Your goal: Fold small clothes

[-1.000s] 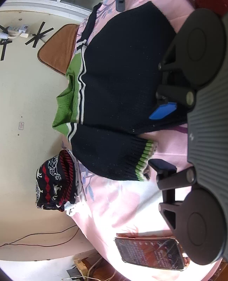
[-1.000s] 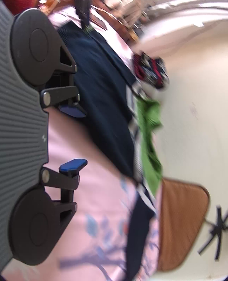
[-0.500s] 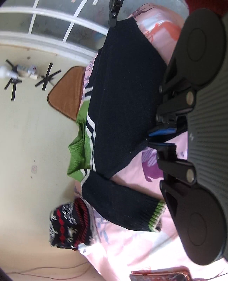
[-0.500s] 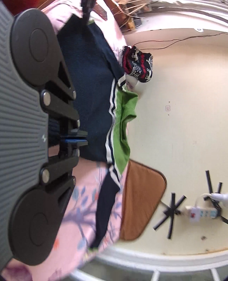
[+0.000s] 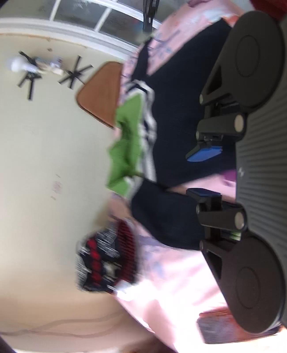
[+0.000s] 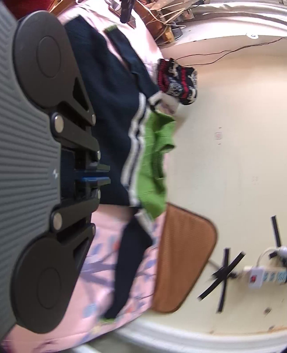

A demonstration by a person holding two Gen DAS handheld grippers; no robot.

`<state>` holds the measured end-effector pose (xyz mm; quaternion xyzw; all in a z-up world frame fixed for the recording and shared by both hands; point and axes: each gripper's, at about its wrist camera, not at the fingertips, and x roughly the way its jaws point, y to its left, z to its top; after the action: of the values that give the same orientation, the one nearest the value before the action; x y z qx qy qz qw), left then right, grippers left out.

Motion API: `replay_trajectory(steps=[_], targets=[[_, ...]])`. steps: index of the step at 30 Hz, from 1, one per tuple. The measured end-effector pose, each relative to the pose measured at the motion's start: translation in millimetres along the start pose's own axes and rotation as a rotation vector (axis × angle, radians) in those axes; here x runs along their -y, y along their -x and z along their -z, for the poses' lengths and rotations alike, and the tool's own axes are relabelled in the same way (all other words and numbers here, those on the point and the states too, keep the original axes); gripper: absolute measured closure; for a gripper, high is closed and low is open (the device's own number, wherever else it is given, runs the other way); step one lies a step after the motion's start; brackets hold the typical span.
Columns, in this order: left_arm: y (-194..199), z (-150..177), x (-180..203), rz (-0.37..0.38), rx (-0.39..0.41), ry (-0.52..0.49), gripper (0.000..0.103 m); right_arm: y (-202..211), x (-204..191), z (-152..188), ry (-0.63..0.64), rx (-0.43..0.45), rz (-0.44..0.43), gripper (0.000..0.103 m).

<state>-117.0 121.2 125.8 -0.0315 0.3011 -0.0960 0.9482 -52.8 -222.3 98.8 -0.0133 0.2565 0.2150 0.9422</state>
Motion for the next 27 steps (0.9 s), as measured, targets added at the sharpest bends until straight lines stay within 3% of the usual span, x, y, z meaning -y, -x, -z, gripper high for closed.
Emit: replay_trajectory(steps=[3, 5, 10, 13, 14, 16, 17, 18, 19, 20, 22, 24, 27], targets=[[-50, -49, 28, 0.042, 0.039, -0.116, 0.075, -58, 26, -42, -0.007, 0.013, -0.074, 0.091], [-109, -77, 42, 0.064, -0.002, -0.166, 0.075, -110, 37, -69, -0.021, -0.022, -0.107, 0.090], [-274, -119, 48, 0.083, -0.180, -0.138, 0.077, -244, 48, -94, -0.054, -0.215, -0.130, 0.087], [-348, -137, 36, 0.022, -0.243, -0.094, 0.078, -315, 55, -86, -0.118, -0.367, -0.173, 0.087], [-363, -146, 31, -0.014, -0.231, -0.073, 0.079, -331, 55, -87, -0.138, -0.368, -0.182, 0.087], [-382, -167, 11, -0.078, -0.177, 0.037, 0.077, -348, 57, -100, -0.180, -0.252, -0.213, 0.087], [-385, -175, -2, -0.126, -0.143, 0.099, 0.076, -352, 60, -107, -0.204, -0.189, -0.202, 0.081], [-387, -180, -12, -0.172, -0.133, 0.157, 0.075, -355, 66, -115, -0.233, -0.123, -0.148, 0.068], [-385, -182, -21, -0.180, -0.139, 0.208, 0.075, -357, 71, -120, -0.258, -0.100, -0.081, 0.064], [-377, -180, -27, -0.145, -0.136, 0.244, 0.075, -354, 77, -124, -0.272, -0.095, -0.052, 0.064], [-351, -167, -29, -0.075, -0.098, 0.259, 0.070, -326, 93, -128, -0.282, -0.045, -0.080, 0.065], [-329, -152, -19, -0.064, -0.080, 0.222, 0.064, -280, 112, -123, -0.296, 0.007, -0.073, 0.065], [-308, -134, 3, -0.026, -0.081, 0.172, 0.063, -196, 146, -92, -0.368, 0.069, -0.007, 0.065]])
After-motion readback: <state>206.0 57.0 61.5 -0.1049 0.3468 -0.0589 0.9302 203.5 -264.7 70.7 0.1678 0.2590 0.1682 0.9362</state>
